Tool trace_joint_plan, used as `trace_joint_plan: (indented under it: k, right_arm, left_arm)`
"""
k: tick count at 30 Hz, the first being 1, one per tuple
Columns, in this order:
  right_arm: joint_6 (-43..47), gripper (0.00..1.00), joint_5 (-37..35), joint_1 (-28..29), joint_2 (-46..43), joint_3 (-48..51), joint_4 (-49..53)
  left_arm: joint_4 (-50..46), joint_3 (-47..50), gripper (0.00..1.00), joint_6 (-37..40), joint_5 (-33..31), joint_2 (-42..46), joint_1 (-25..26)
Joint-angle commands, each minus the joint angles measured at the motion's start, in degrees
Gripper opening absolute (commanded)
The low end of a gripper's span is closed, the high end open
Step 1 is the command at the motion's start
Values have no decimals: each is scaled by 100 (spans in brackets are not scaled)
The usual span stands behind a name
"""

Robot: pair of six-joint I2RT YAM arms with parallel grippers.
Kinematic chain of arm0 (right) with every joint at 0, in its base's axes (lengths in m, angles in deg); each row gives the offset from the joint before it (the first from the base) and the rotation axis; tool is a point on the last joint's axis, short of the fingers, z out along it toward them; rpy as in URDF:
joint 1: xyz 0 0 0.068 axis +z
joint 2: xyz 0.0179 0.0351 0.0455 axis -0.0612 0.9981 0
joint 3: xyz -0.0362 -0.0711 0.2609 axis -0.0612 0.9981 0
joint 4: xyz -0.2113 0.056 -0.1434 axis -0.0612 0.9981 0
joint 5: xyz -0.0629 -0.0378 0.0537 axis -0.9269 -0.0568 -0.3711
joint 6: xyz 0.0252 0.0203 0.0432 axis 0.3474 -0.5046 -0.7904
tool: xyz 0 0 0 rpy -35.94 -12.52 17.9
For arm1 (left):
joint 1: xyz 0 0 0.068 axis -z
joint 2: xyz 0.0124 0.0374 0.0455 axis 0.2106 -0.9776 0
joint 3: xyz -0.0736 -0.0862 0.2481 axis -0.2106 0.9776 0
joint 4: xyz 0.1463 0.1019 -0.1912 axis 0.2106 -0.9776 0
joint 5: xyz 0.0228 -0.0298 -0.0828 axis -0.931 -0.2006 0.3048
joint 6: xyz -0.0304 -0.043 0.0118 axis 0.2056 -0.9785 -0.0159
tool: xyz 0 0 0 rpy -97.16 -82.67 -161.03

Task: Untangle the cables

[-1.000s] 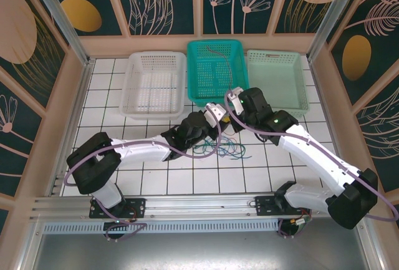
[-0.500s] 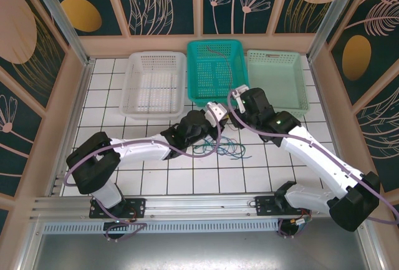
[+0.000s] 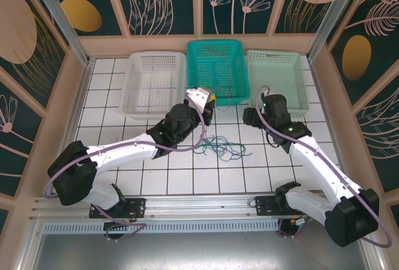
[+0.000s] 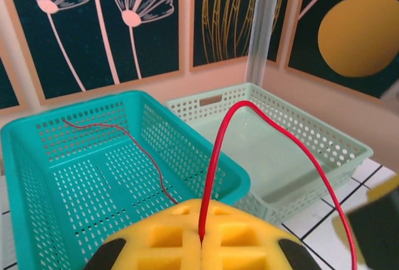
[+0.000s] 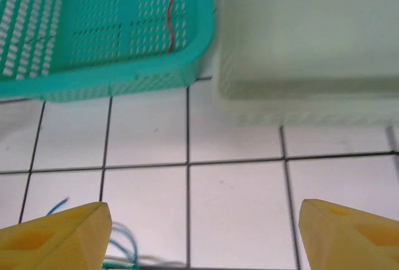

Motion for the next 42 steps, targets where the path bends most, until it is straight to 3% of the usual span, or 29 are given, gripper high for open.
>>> trace_joint_plan:
  k: [1,7,15,18,26,42]
  right_arm:
    - [-808,73,1096,30,105,439,-875]
    - [-1071,71,1036,755,687,773,-1607]
    - [-1119,70,1321,1065,1588,835,-2097]
    - [-1120,64,1351,1126,1926,833,-2175]
    - [-1216,34,1062,1195,2543,881,-1991]
    - [-1248,18,674,1184,2926,859,-1826]
  left_arm:
    - [51,-57,0,-170,-203,222,-47]
    - [182,-201,0,-205,-192,345,-42]
    - [200,-415,0,-40,-95,598,-40]
    - [262,-412,0,-27,-32,712,-47]
    - [359,-610,0,215,-162,889,-49]
    - [378,-828,0,790,-253,1271,-56]
